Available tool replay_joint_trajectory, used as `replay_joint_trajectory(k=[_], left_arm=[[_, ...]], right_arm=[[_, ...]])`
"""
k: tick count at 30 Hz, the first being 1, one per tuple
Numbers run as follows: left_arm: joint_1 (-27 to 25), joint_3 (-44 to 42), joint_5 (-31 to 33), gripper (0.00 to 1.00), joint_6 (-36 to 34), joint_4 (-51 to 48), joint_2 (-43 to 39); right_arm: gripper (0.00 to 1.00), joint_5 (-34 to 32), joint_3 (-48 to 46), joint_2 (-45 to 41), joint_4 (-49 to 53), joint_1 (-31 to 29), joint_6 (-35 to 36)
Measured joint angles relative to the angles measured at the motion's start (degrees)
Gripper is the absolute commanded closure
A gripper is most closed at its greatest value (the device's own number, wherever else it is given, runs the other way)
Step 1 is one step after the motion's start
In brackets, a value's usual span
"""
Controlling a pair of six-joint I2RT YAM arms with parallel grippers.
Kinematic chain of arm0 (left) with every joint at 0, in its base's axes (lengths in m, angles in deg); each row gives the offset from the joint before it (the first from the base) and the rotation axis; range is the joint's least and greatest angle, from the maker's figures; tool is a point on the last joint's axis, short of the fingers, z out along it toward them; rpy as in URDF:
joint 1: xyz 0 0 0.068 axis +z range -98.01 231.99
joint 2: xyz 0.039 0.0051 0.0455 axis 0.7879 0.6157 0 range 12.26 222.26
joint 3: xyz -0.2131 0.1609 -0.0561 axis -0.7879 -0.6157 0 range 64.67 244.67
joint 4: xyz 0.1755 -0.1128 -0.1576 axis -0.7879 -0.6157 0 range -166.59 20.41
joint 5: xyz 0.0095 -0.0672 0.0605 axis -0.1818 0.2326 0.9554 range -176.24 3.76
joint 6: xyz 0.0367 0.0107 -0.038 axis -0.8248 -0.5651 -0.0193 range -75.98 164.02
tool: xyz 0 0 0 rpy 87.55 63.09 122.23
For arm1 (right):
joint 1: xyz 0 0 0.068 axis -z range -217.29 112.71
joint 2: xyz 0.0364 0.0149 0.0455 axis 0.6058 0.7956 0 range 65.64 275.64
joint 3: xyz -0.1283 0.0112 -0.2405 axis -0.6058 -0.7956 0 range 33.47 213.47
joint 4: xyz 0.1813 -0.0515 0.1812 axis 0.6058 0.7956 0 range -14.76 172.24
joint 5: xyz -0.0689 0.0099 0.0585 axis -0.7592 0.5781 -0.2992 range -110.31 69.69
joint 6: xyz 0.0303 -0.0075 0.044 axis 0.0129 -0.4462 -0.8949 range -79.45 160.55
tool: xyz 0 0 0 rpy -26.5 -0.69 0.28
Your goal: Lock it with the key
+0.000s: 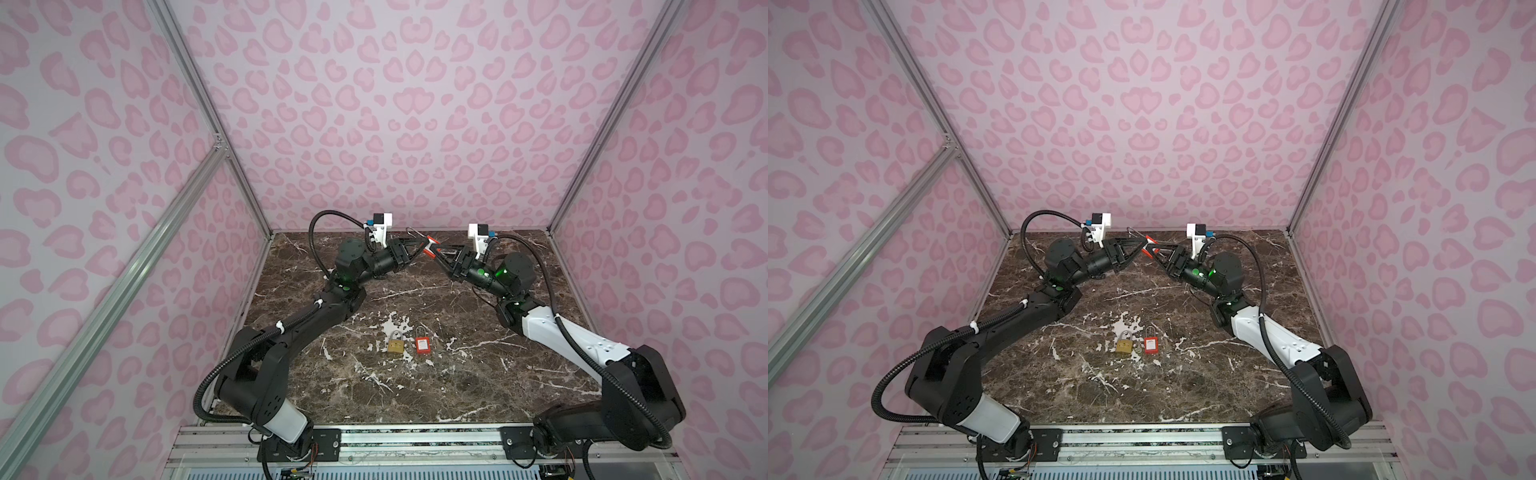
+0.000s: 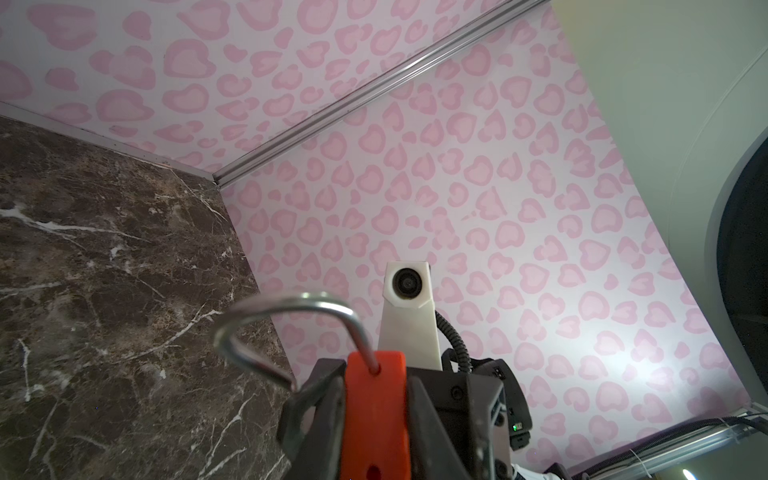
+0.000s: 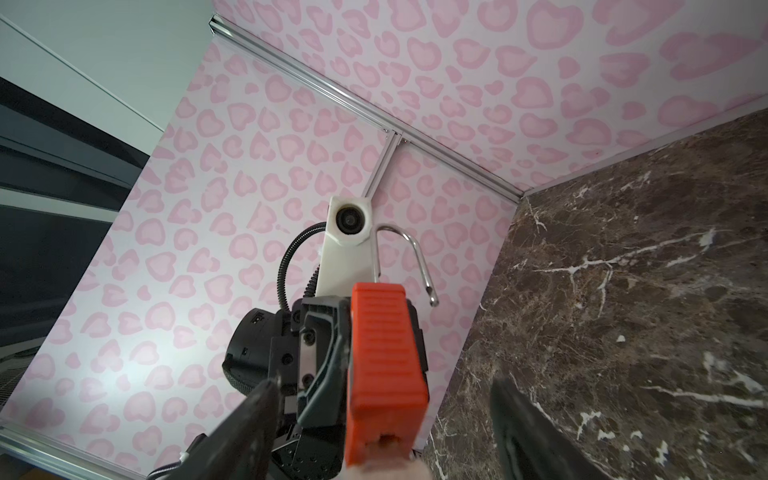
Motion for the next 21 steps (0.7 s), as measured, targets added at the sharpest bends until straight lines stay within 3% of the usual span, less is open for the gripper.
replay_joint_trajectory(k=[21], left_arm=[[-0.3,-1.3,2.2,0.86,-0.2,1.4,-1.0]], right_arm=[[0.79,-3.0,0.7,2.3,-3.9,-2.2,-4.1]])
